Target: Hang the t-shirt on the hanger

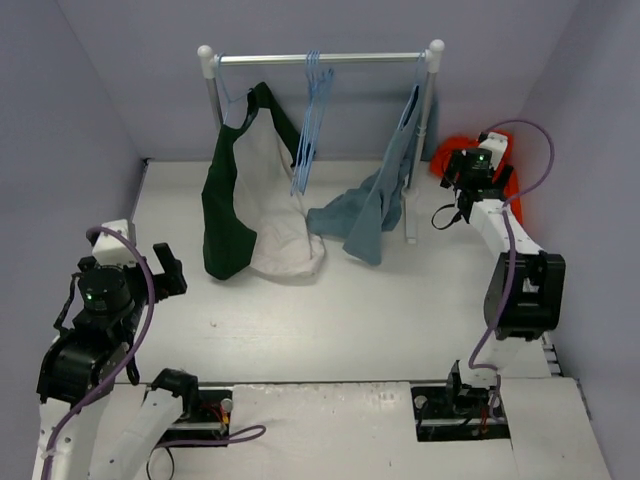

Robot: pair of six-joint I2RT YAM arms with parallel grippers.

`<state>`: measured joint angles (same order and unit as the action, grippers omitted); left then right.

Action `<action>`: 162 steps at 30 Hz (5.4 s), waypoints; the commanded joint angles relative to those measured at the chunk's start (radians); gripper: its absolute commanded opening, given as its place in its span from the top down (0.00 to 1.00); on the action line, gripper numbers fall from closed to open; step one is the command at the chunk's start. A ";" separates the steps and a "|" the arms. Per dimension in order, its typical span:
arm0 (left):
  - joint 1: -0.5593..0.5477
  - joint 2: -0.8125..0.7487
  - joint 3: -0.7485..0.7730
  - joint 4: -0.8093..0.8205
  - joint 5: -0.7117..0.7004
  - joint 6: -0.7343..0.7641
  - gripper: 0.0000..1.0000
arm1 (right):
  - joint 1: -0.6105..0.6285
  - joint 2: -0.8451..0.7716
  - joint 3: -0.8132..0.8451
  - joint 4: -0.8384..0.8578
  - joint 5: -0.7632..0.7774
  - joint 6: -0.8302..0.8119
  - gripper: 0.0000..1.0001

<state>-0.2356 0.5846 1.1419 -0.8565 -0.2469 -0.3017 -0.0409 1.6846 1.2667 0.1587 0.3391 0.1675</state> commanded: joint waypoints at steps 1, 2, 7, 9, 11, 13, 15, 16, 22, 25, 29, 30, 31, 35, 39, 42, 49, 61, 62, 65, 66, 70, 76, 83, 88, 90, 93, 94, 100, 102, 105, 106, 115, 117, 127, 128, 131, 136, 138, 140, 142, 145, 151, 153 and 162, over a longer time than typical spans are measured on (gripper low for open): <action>-0.003 -0.013 -0.032 0.011 0.021 -0.055 0.08 | -0.030 0.164 0.167 0.130 -0.129 -0.018 0.08; -0.003 -0.018 -0.038 0.007 0.026 -0.058 0.08 | -0.033 0.210 0.197 0.135 -0.140 -0.043 0.08; -0.004 -0.006 -0.059 -0.015 0.048 -0.074 0.08 | -0.053 0.415 0.419 0.159 -0.236 -0.099 0.05; -0.002 0.001 -0.065 -0.021 0.045 -0.076 0.08 | -0.054 0.490 0.476 0.160 -0.267 -0.108 0.04; -0.002 0.019 -0.058 -0.029 0.044 -0.077 0.08 | -0.054 0.561 0.568 0.162 -0.291 -0.124 0.03; -0.002 0.035 -0.049 -0.040 0.047 -0.079 0.08 | -0.056 0.630 0.655 0.162 -0.323 -0.141 0.02; -0.003 0.057 -0.039 -0.051 0.046 -0.080 0.08 | -0.056 0.713 0.734 0.160 -0.329 -0.151 0.01; -0.002 0.061 -0.030 -0.058 0.046 -0.084 0.08 | -0.056 0.737 0.775 0.160 -0.348 -0.155 0.01; -0.004 0.068 0.011 -0.111 0.062 -0.104 0.08 | -0.054 0.885 0.929 0.160 -0.378 -0.138 0.07; -0.002 0.058 0.024 -0.133 0.069 -0.103 0.08 | -0.053 0.929 0.958 0.162 -0.382 -0.121 0.16; -0.004 0.045 0.047 -0.167 0.080 -0.103 0.10 | -0.053 0.954 0.959 0.160 -0.373 -0.127 0.37; -0.004 0.040 0.050 -0.173 0.083 -0.102 0.12 | -0.053 0.952 0.954 0.160 -0.364 -0.131 0.48; -0.002 0.034 0.056 -0.183 0.083 -0.097 0.12 | -0.053 0.943 0.941 0.160 -0.358 -0.140 0.54; -0.003 0.017 0.070 -0.201 0.087 -0.089 0.13 | -0.053 0.878 0.902 0.162 -0.318 -0.156 0.93; -0.002 0.009 0.093 -0.199 0.089 -0.065 0.14 | -0.050 0.713 0.748 0.162 -0.286 -0.194 1.00; -0.003 0.029 0.122 -0.197 0.098 -0.047 0.17 | -0.047 0.481 0.600 0.161 -0.278 -0.206 1.00; -0.005 0.067 0.214 -0.193 0.121 -0.031 0.15 | -0.028 -0.053 0.242 0.122 -0.257 -0.212 1.00; -0.018 0.073 0.255 -0.191 0.132 -0.042 0.07 | 0.075 -0.709 0.081 -0.080 -0.619 -0.134 1.00; -0.024 0.079 0.261 -0.193 0.132 -0.041 0.07 | 0.106 -0.734 0.099 -0.107 -0.676 -0.112 1.00; -0.040 0.089 0.277 -0.193 0.146 -0.043 0.07 | 0.149 -0.730 0.139 -0.114 -0.934 -0.033 1.00; -0.042 0.089 0.284 -0.193 0.153 -0.047 0.07 | 0.165 -0.714 0.168 -0.113 -1.045 0.019 1.00; -0.042 0.081 0.283 -0.192 0.190 -0.051 0.07 | 0.310 -0.640 0.219 -0.106 -1.090 0.071 1.00; -0.050 0.078 0.295 -0.194 0.204 -0.045 0.07 | 0.636 -0.444 0.426 -0.097 -0.970 0.028 1.00; -0.054 0.095 0.351 -0.194 0.226 -0.033 0.07 | 0.863 -0.199 0.805 -0.088 -0.910 -0.031 1.00; -0.054 0.082 0.334 -0.194 0.244 -0.015 0.07 | 0.877 -0.297 0.677 -0.087 -0.906 -0.102 1.00; -0.054 0.074 0.311 -0.194 0.247 -0.014 0.07 | 0.877 -0.361 0.497 -0.088 -0.897 -0.151 1.00; -0.054 0.057 0.274 -0.194 0.247 -0.026 0.07 | 0.876 -0.503 0.256 -0.090 -0.856 -0.187 1.00; -0.054 0.050 0.258 -0.194 0.247 -0.032 0.07 | 0.875 -0.564 0.121 -0.091 -0.839 -0.213 1.00; -0.054 0.029 0.128 -0.190 0.301 -0.090 0.07 | 0.877 -0.766 -0.375 -0.133 -0.801 -0.122 0.75; -0.054 0.035 0.074 -0.187 0.317 -0.111 0.07 | 0.878 -0.826 -0.516 -0.181 -0.687 -0.034 0.67; -0.054 0.056 0.029 -0.159 0.342 -0.126 0.07 | 0.877 -0.889 -0.598 -0.238 -0.534 0.078 0.53; -0.054 0.070 0.019 -0.145 0.352 -0.135 0.07 | 0.876 -0.911 -0.606 -0.256 -0.473 0.100 0.50; -0.068 0.265 -0.094 0.087 0.533 -0.243 0.12 | 0.878 -0.879 -0.526 -0.327 -0.209 0.167 0.27; -0.112 0.361 -0.086 0.122 0.508 -0.244 0.17 | 0.878 -0.834 -0.521 -0.327 -0.202 0.172 0.27; -0.499 0.875 0.124 0.139 0.137 -0.087 0.21 | 0.874 -0.835 -0.521 -0.318 -0.125 0.231 0.27; -0.533 0.901 0.135 0.139 0.117 -0.080 0.19 | 0.874 -0.841 -0.522 -0.318 -0.121 0.234 0.27; -0.602 0.996 0.168 0.139 0.038 -0.039 0.14 | 0.875 -0.873 -0.532 -0.317 -0.112 0.246 0.27; -0.637 1.056 0.177 0.134 -0.057 0.035 0.13 | 0.874 -0.919 -0.556 -0.318 -0.106 0.271 0.27; -0.637 1.066 0.176 0.134 -0.086 0.064 0.14 | 0.874 -0.930 -0.562 -0.320 -0.104 0.276 0.27; -0.637 1.080 0.180 0.130 -0.108 0.113 0.14 | 0.874 -0.944 -0.571 -0.318 -0.103 0.286 0.27; -0.637 1.088 0.180 0.131 -0.123 0.137 0.14 | 0.874 -0.950 -0.575 -0.320 -0.106 0.291 0.27; -0.638 1.111 0.184 0.130 -0.134 0.175 0.14 | 0.875 -0.955 -0.579 -0.320 -0.108 0.294 0.27; -0.647 1.149 0.198 0.130 -0.126 0.212 0.19 | 0.874 -0.967 -0.578 -0.318 -0.102 0.292 0.27; -0.649 1.161 0.202 0.130 -0.121 0.220 0.20 | 0.875 -0.973 -0.579 -0.320 -0.094 0.291 0.27; -0.651 1.212 0.247 0.125 -0.153 0.248 0.42 | 0.875 -0.996 -0.601 -0.320 -0.103 0.305 0.27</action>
<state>-0.8780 1.8157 1.3286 -0.7288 -0.3613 -0.0830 0.8375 0.7026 0.6759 -0.2062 0.2058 0.4501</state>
